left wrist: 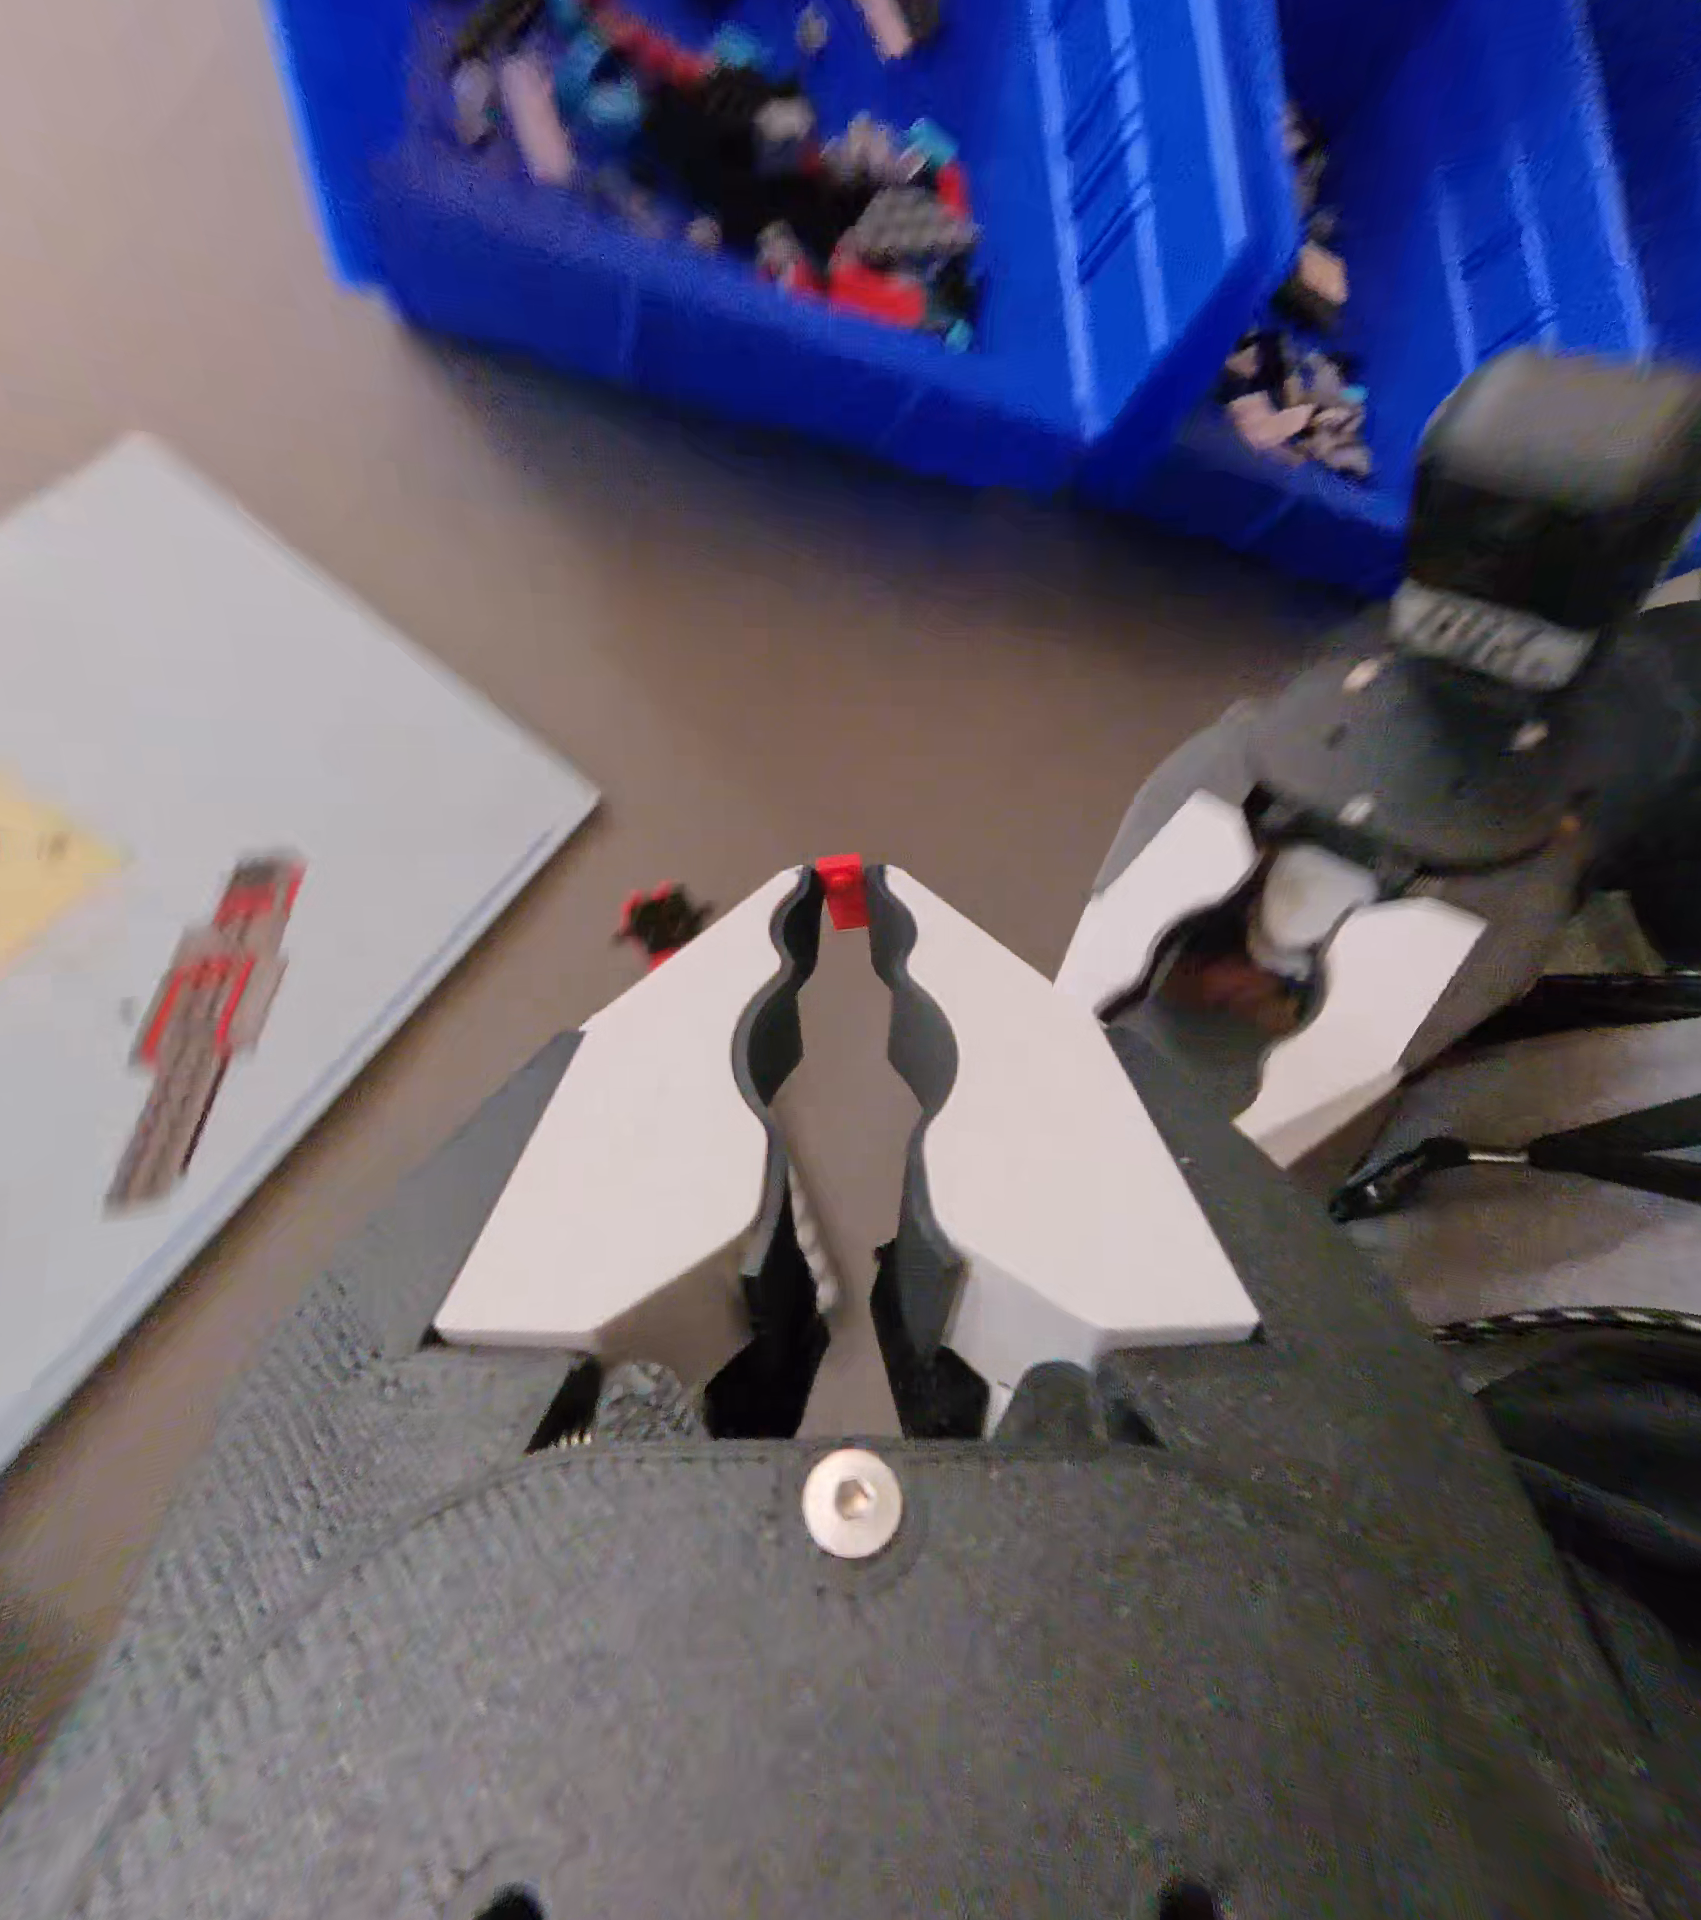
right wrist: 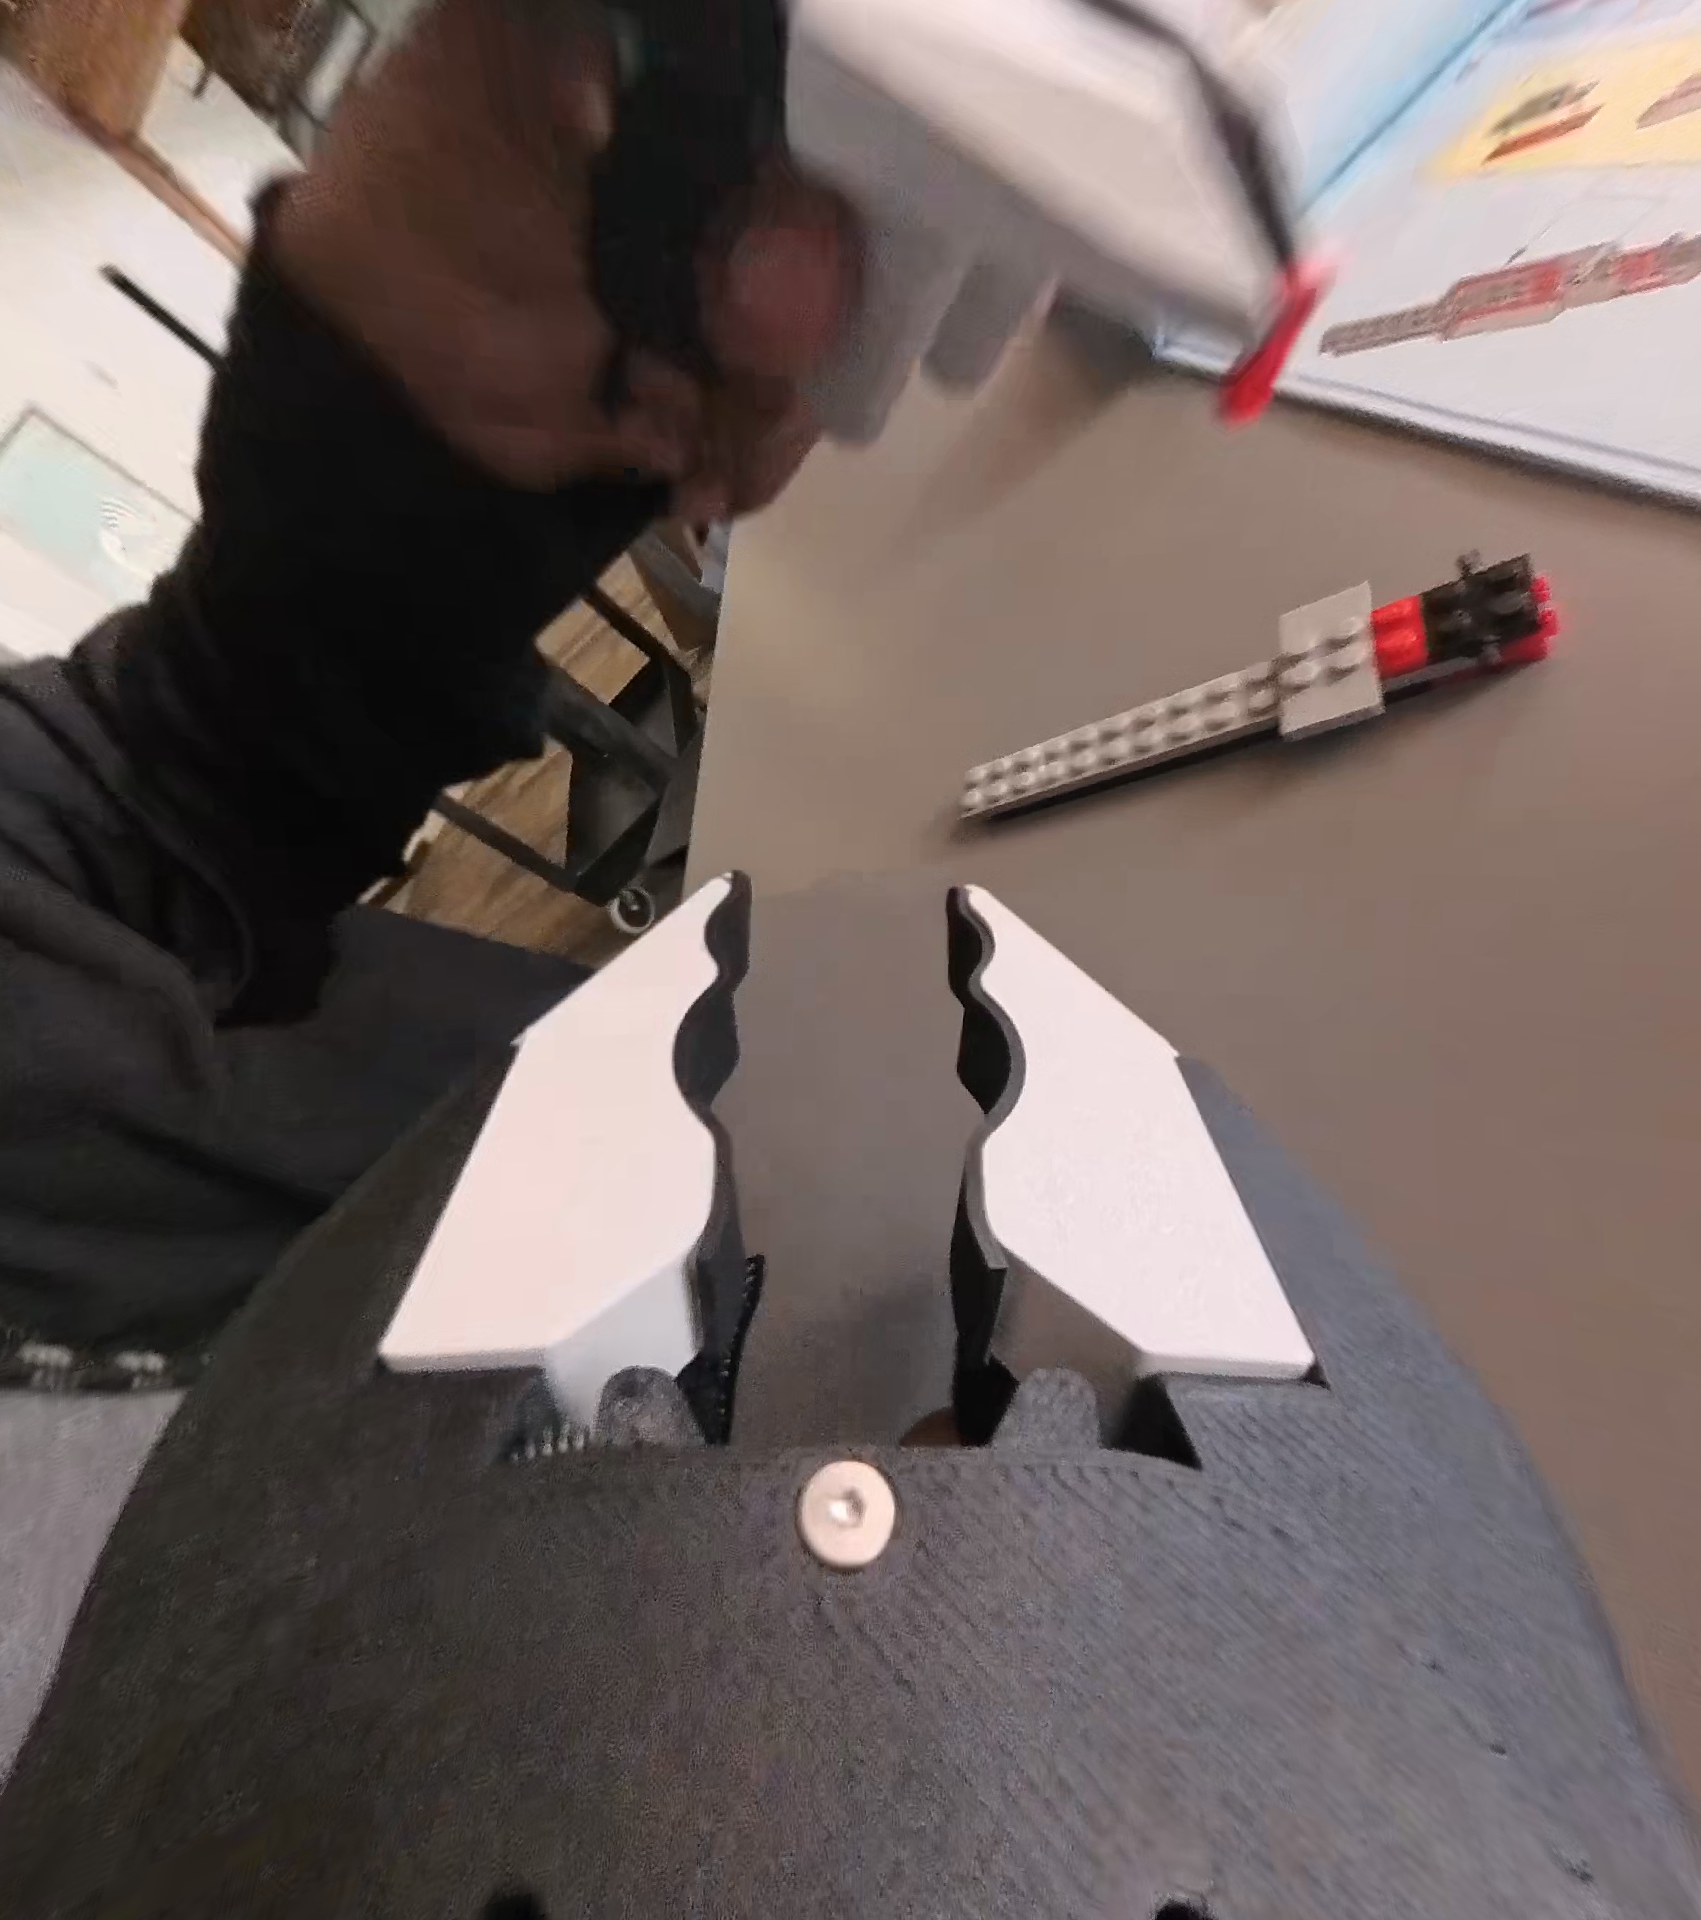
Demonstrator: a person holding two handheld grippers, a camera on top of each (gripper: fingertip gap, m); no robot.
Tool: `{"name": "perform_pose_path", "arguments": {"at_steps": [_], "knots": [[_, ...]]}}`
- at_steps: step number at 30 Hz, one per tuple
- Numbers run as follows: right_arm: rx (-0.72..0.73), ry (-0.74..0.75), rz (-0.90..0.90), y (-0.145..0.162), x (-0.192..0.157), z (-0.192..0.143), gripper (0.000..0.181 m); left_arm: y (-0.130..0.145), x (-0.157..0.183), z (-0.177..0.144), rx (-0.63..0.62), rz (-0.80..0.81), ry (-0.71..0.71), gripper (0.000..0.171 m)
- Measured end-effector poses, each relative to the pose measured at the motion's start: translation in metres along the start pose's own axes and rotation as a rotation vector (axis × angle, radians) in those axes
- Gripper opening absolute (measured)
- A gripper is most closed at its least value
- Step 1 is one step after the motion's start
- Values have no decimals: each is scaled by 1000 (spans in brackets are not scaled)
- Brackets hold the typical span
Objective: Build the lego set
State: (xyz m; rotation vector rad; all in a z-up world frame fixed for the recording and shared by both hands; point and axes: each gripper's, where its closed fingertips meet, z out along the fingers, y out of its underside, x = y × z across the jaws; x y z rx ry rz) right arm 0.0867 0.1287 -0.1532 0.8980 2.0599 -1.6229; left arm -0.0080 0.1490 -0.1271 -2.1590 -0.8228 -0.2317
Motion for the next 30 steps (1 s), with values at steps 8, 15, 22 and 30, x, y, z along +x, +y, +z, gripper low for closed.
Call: {"name": "perform_pose_path", "arguments": {"at_steps": [8,15,22,30], "knots": [[87,70,-34,-27,25,-12,42,57,-24,9,25,-105,-12,7],[98,126,-79,-40,44,-18,42,60,-32,19,88,-213,22,7],[75,144,-130,-56,60,-10,43,61,-35,17,155,-300,51,8],[-48,195,-226,-61,82,1,46,60,-39,20,183,-341,49,9]]}}
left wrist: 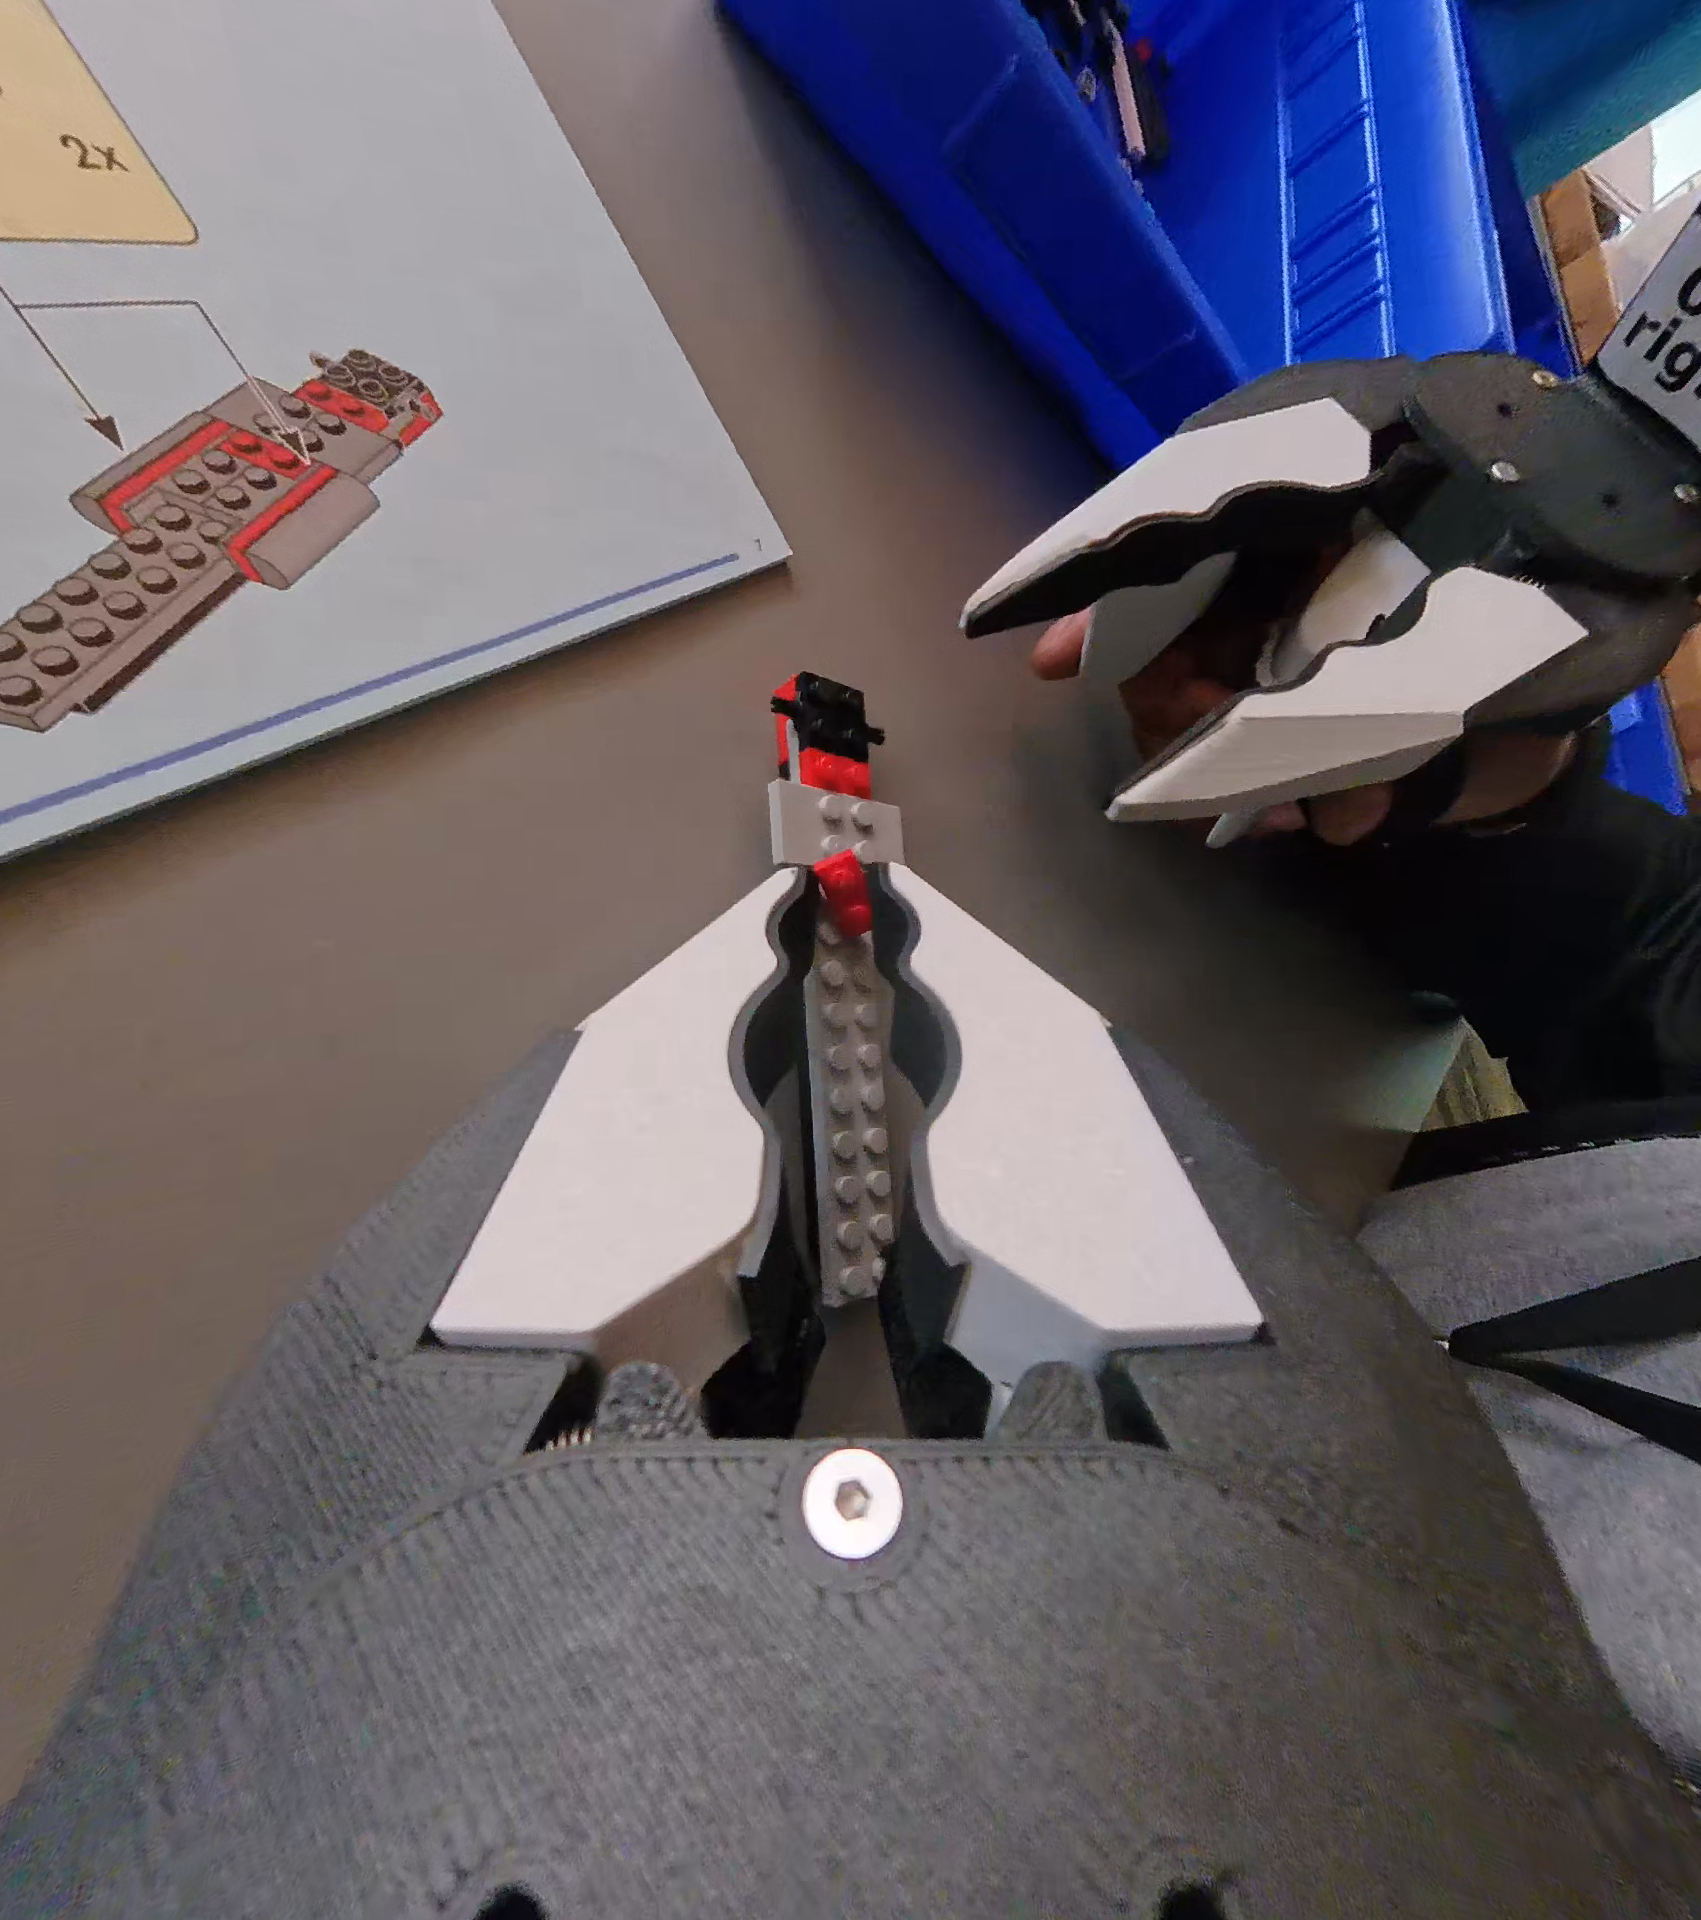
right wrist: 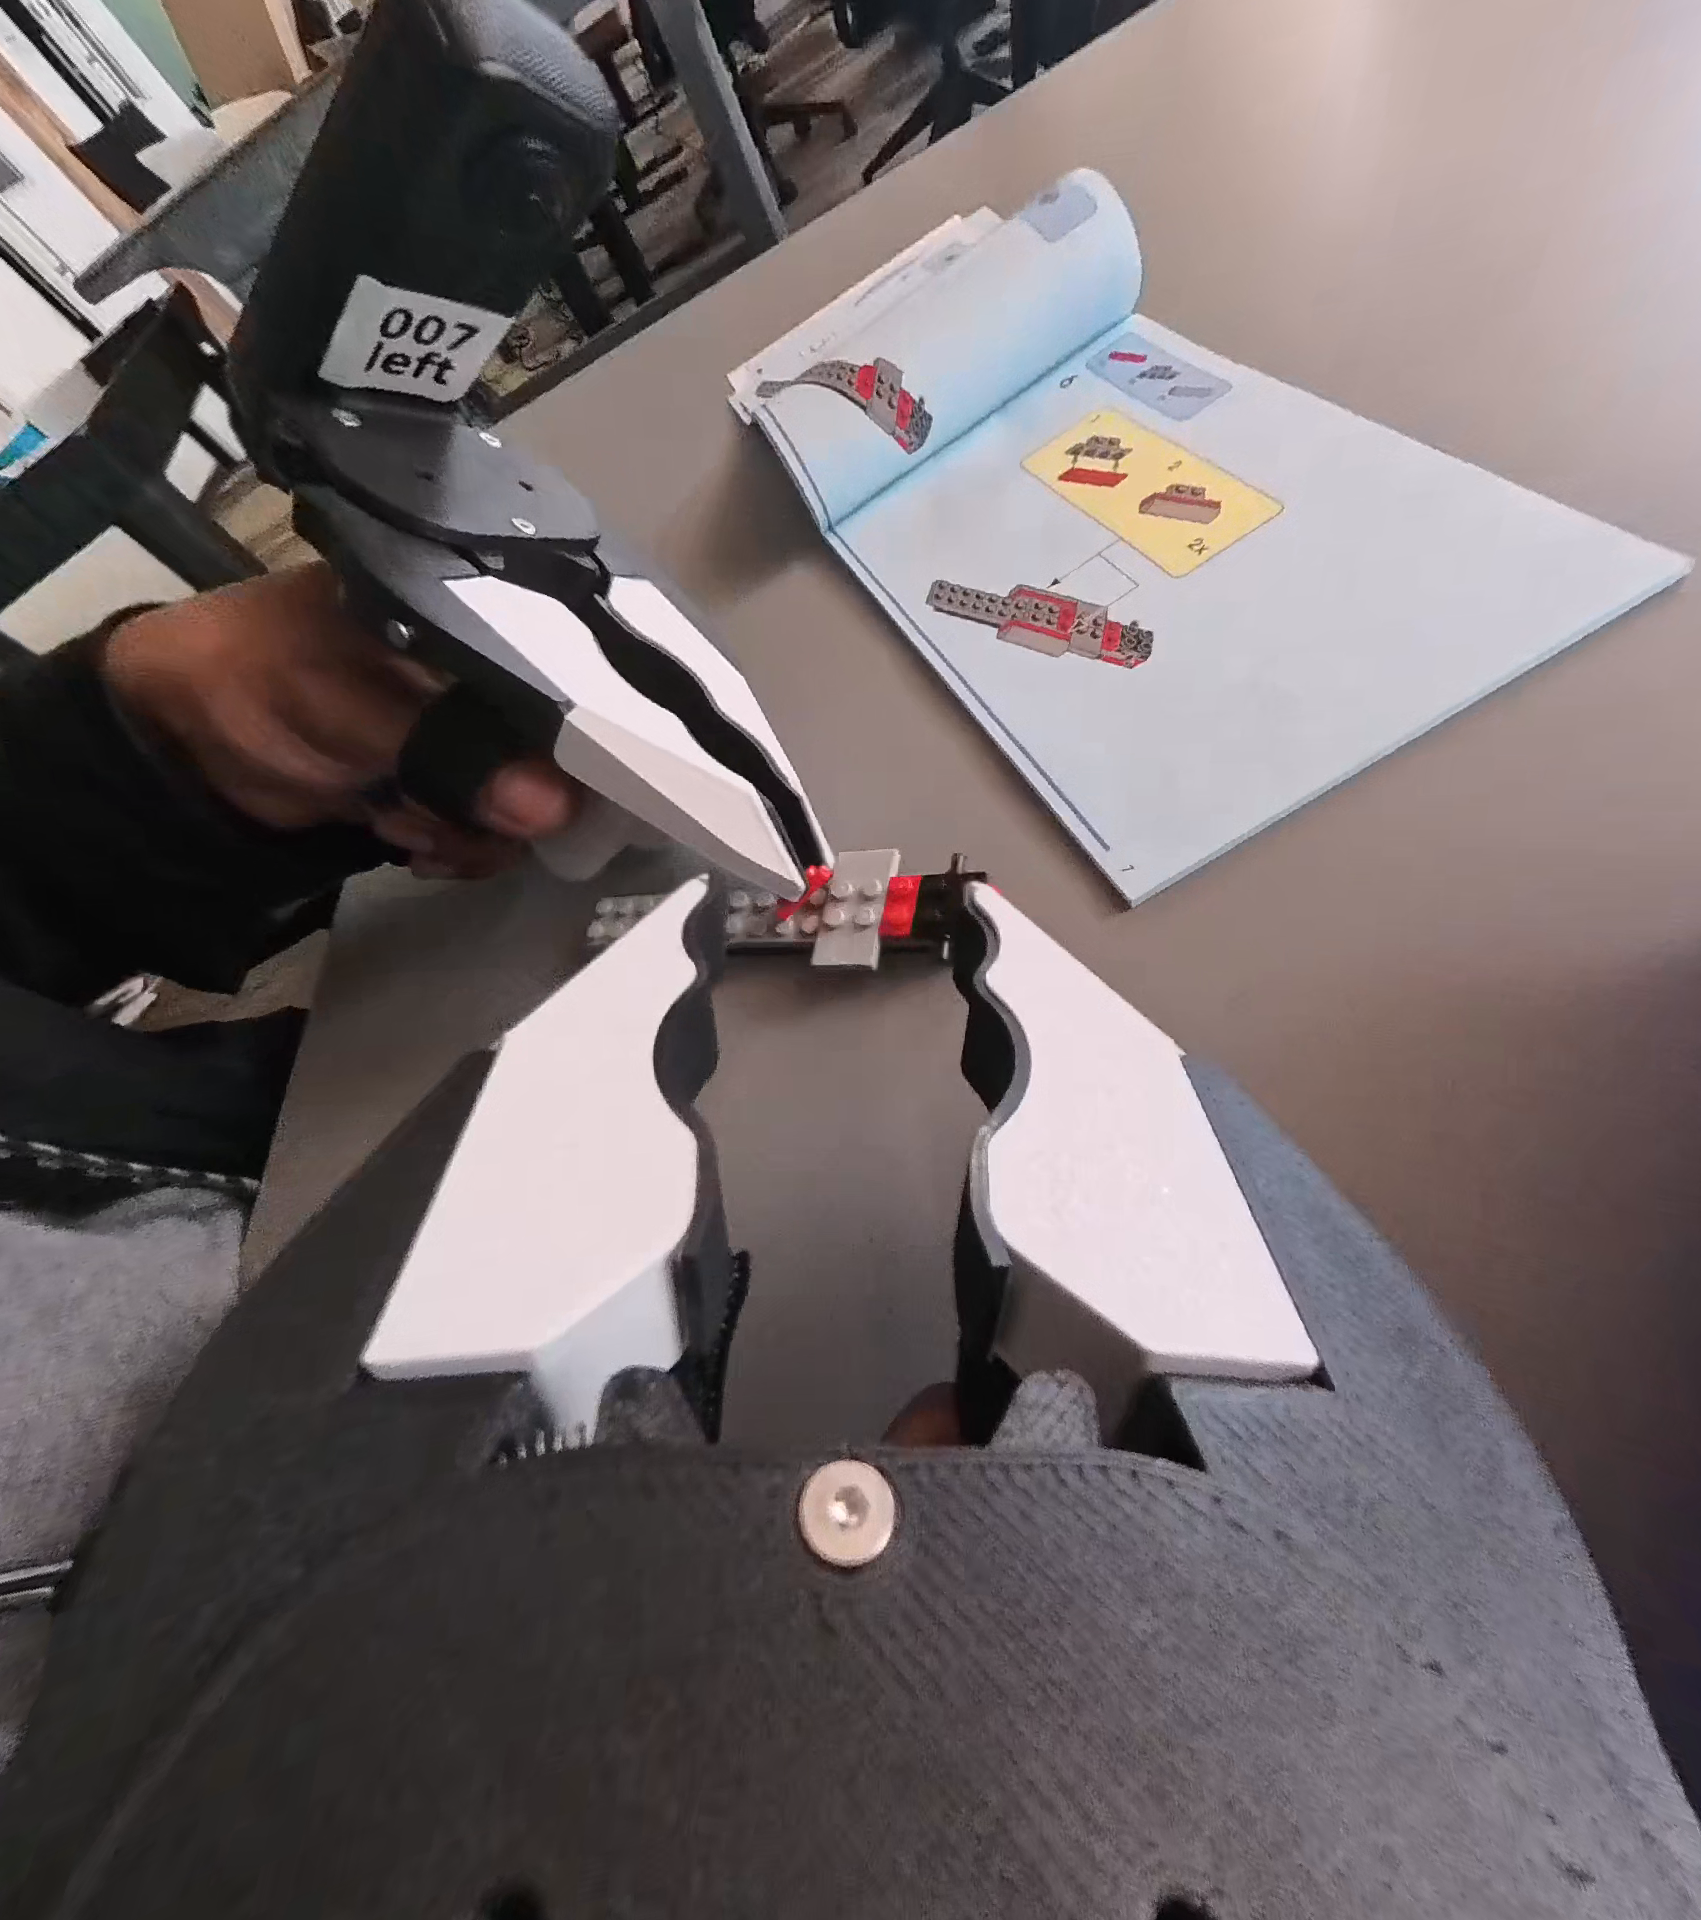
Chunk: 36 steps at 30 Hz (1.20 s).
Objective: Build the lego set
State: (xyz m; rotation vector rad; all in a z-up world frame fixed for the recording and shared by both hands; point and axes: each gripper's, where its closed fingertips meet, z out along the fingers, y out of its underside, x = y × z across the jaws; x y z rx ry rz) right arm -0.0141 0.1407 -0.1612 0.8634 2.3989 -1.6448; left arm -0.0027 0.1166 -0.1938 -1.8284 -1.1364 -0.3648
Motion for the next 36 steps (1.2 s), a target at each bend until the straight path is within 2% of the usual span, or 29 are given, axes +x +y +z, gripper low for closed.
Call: {"name": "perform_pose_path", "arguments": {"at_steps": [6,15,18,21,25,30,36], "knots": [[33,0,45,-1,2,-5,45,0,-2,-1,5,3,-11,11],[66,-45,75,-3,-1,-9,43,3,0,-6,12,43,-23,23],[83,-66,97,-5,-1,-11,43,-2,7,-9,36,141,-8,23],[91,-82,110,-6,-1,-13,43,-6,5,-15,28,324,-49,24],[89,-95,113,-6,-2,-13,43,-9,7,-18,8,512,-12,24],[91,-106,121,-6,-3,-13,43,3,4,-8,-85,637,-16,25],[92,-119,132,-6,-3,-14,43,5,4,-4,-103,657,-31,23]]}}
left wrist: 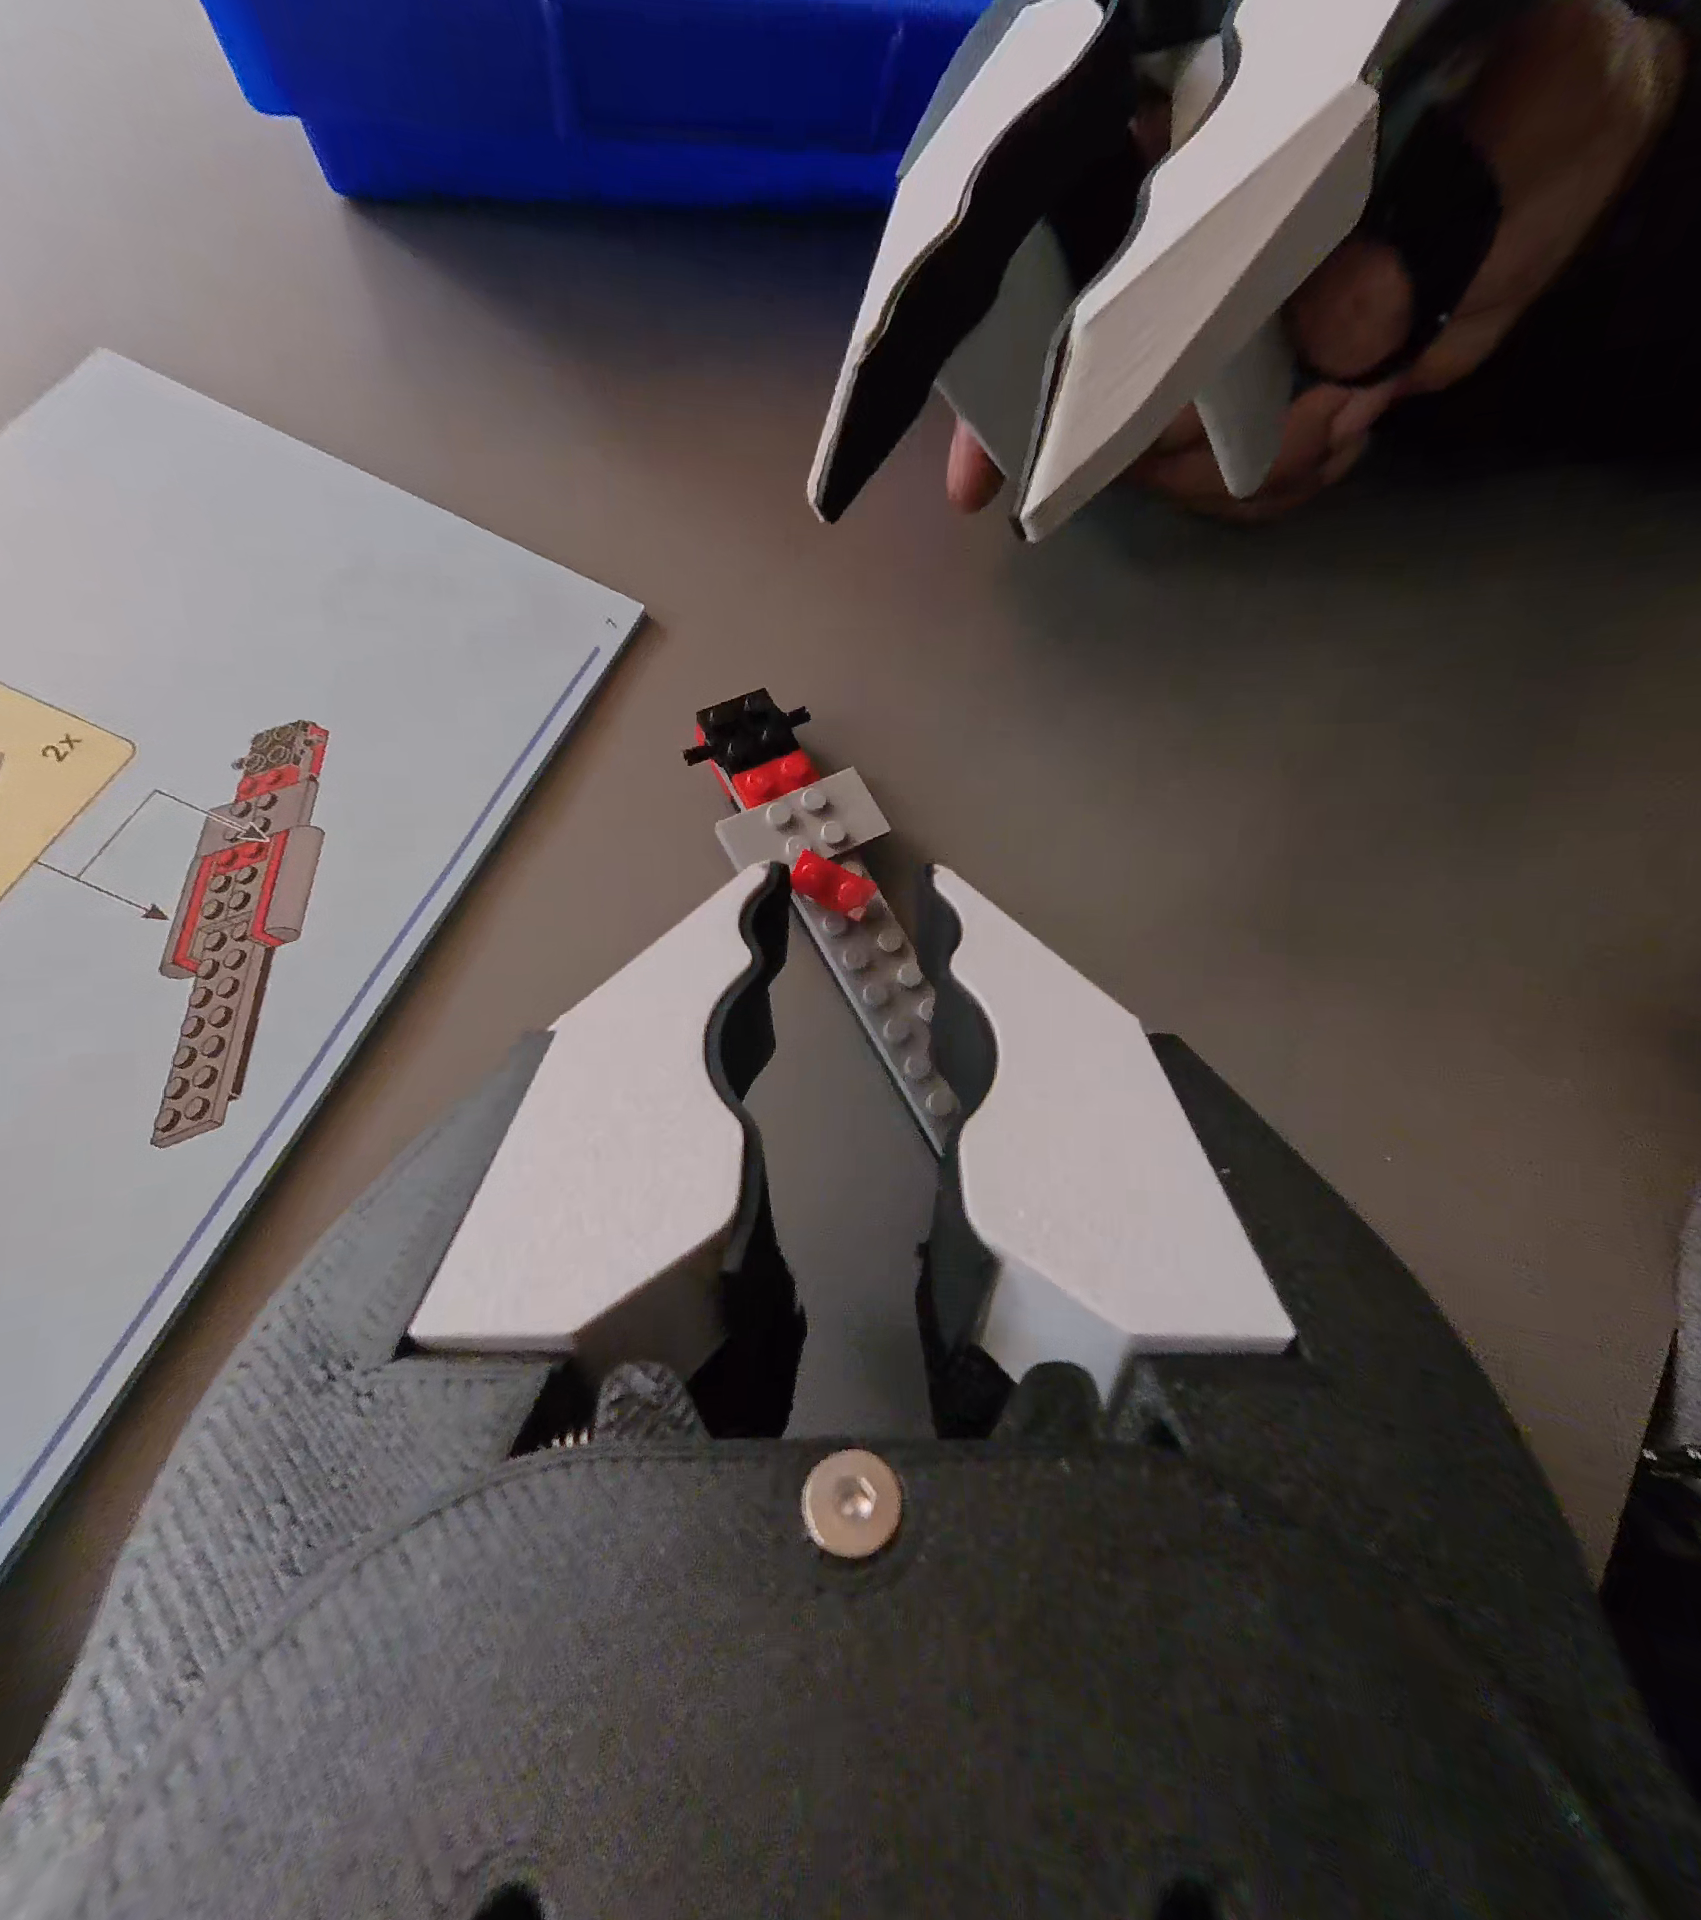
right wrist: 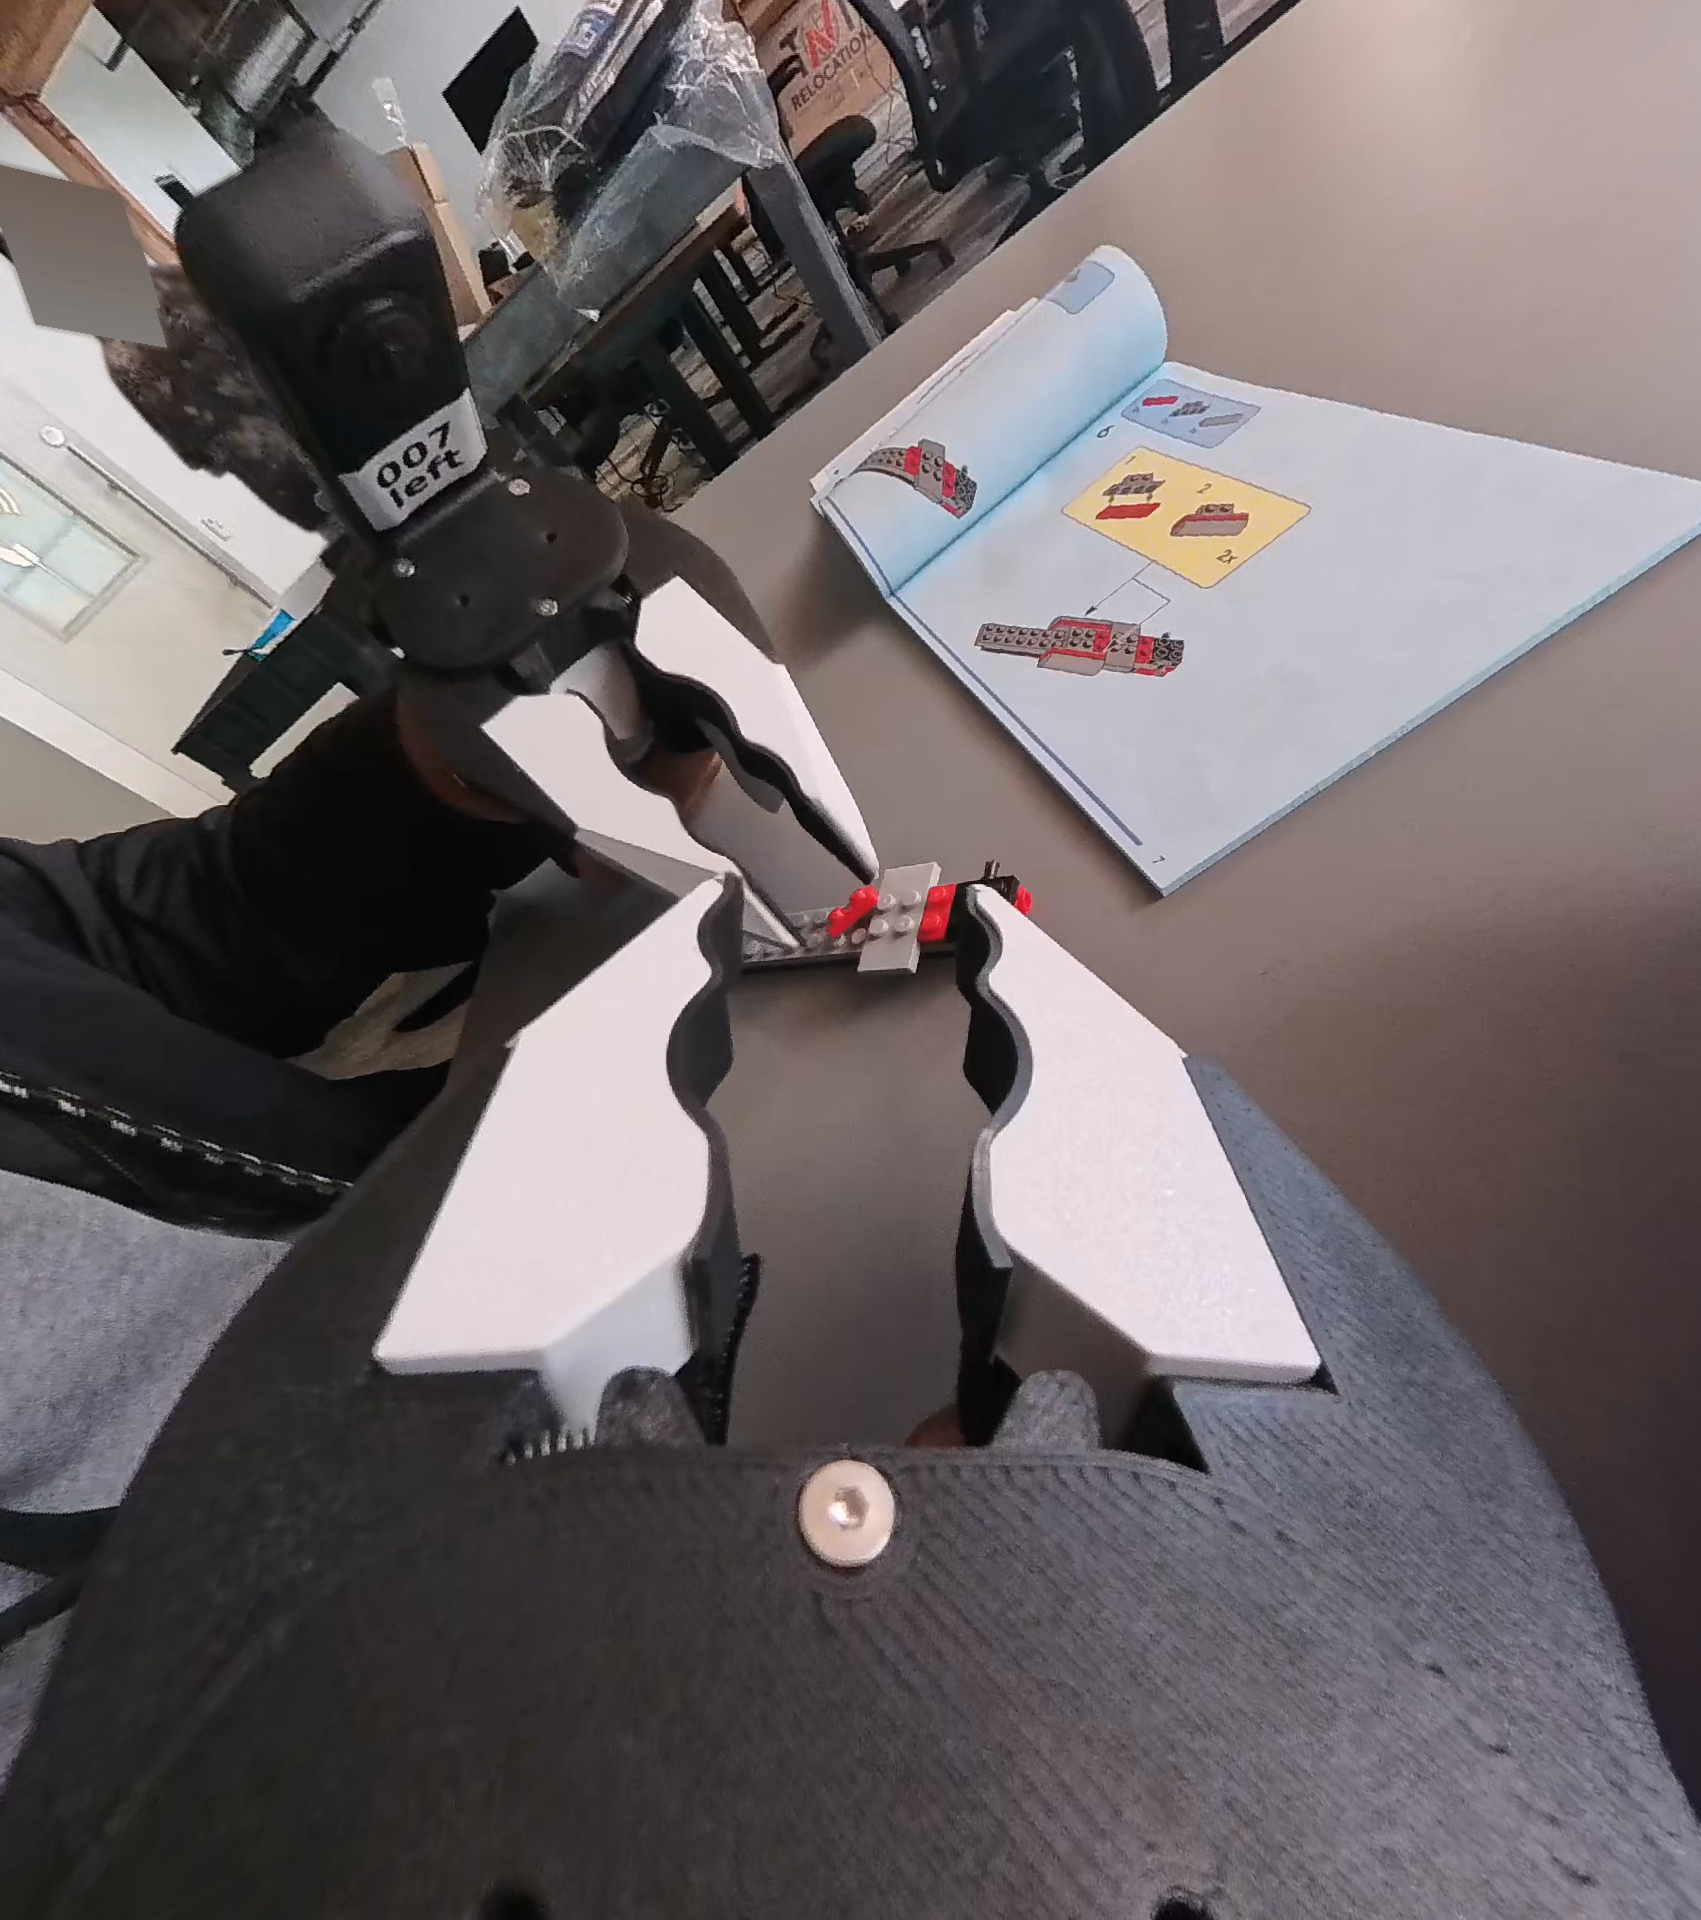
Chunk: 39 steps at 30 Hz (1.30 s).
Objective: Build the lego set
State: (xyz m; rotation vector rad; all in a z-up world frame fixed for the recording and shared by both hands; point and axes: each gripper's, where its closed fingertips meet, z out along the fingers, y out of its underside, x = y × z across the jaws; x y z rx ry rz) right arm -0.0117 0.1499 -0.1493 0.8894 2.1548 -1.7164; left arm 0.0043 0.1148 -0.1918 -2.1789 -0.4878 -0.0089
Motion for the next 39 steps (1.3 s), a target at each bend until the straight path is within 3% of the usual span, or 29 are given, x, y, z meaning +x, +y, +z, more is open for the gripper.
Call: {"name": "perform_pose_path", "arguments": {"at_steps": [21,29,39], "knots": [[2,-13,12,0,0,0,43,2,-4,2,-64,119,-17,17],[2,-13,14,0,0,0,43,-1,-4,0,-66,157,-86,16],[3,-10,15,0,1,0,43,-5,-5,-7,-37,-239,-210,16]]}}
